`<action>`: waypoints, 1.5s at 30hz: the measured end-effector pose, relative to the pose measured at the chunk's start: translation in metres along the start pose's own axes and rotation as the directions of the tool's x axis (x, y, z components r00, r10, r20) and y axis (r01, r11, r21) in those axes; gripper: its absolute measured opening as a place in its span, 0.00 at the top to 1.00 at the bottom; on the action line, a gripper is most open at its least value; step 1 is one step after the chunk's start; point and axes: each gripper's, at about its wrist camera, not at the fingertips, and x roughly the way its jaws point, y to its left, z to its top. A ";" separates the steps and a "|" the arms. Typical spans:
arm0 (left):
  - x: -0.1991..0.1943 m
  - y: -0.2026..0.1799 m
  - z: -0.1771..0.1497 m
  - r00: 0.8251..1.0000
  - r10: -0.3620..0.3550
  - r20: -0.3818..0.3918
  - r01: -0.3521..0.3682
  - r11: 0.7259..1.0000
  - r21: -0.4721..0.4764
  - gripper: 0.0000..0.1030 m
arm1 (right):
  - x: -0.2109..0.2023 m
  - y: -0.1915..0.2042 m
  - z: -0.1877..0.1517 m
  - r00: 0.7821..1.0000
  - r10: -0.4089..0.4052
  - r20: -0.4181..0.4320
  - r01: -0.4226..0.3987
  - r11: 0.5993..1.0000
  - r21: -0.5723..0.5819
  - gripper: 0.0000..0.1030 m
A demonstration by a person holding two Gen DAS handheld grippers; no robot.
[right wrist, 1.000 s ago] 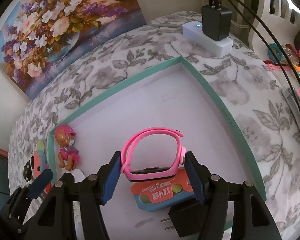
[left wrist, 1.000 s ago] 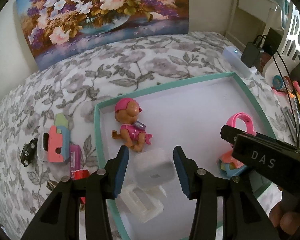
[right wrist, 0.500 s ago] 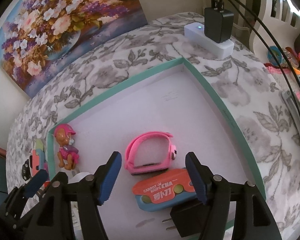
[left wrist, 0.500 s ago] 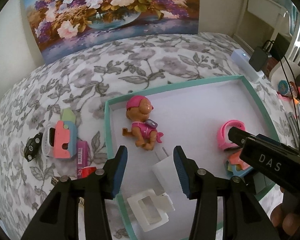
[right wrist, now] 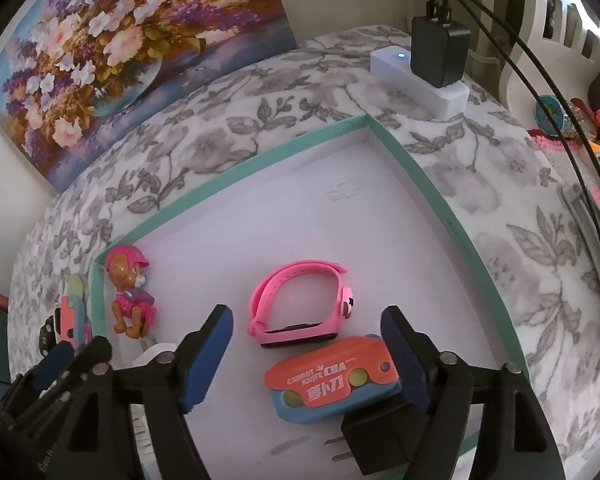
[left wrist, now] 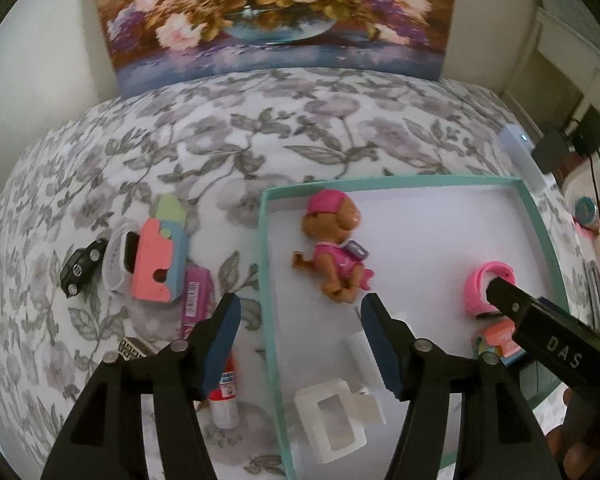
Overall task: Organize rigid objects
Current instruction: 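Open left tool to drop charger while right tool releases pink band, then withdraw both open tools from the tray back over the pile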
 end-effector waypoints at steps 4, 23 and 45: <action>0.002 0.010 0.000 1.000 0.021 -0.008 -0.022 0.999 -0.048 0.17 | 0.000 0.000 0.000 1.000 -0.015 0.012 0.015 1.000 -0.017 0.19; 0.016 0.043 -0.008 0.993 0.096 -0.067 -0.105 0.981 -0.162 0.15 | 0.001 0.006 -0.001 0.999 -0.039 0.028 0.041 0.998 -0.056 0.00; -0.019 0.107 0.006 0.995 0.090 -0.035 -0.096 0.950 -0.298 0.15 | -0.027 0.058 -0.010 0.998 0.015 0.067 -0.003 0.984 -0.180 0.00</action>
